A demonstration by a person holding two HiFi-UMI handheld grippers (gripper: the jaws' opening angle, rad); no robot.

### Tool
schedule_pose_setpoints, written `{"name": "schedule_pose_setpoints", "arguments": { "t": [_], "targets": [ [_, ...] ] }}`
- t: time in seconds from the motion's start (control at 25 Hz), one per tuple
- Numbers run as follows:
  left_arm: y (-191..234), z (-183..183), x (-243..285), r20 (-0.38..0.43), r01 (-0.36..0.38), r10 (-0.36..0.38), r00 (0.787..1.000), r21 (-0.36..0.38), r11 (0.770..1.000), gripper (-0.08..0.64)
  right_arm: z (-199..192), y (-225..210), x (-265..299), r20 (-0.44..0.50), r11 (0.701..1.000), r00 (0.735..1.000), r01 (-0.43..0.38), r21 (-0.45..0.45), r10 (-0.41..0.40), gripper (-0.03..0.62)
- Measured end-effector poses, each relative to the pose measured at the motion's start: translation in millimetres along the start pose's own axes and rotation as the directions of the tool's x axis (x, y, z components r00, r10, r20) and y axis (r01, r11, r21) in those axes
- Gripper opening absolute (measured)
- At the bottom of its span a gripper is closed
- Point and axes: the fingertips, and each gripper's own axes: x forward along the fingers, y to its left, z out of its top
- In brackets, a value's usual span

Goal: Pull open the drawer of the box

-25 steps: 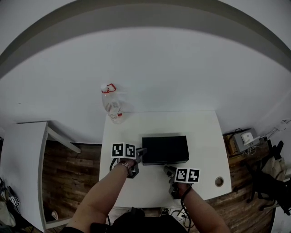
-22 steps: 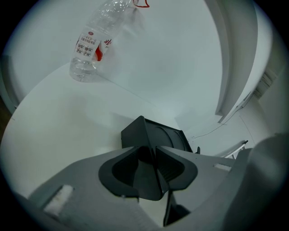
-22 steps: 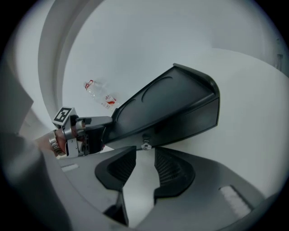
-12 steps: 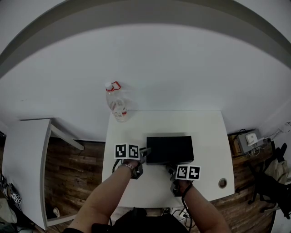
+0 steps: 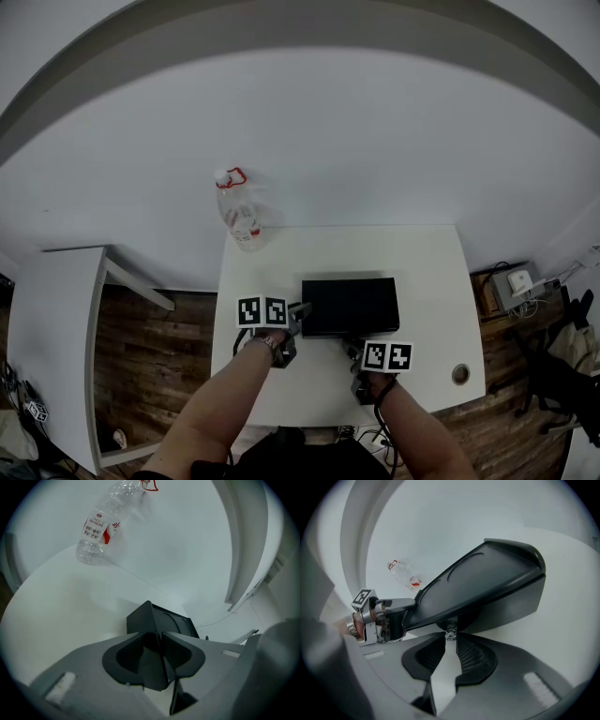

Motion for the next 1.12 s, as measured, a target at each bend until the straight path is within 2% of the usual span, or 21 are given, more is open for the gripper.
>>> {"name": "schedule_pose_setpoints", "arguments": {
  "t": [1.12],
  "targets": [
    [3.0, 2.0, 0.7, 0.022, -0.003, 0.003, 1.0, -0.019, 1.0, 0.135, -53.4, 4.4, -28.1, 0.007, 1.0, 1.0, -0.021, 0.016, 0.021, 0.074]
  ]
}}
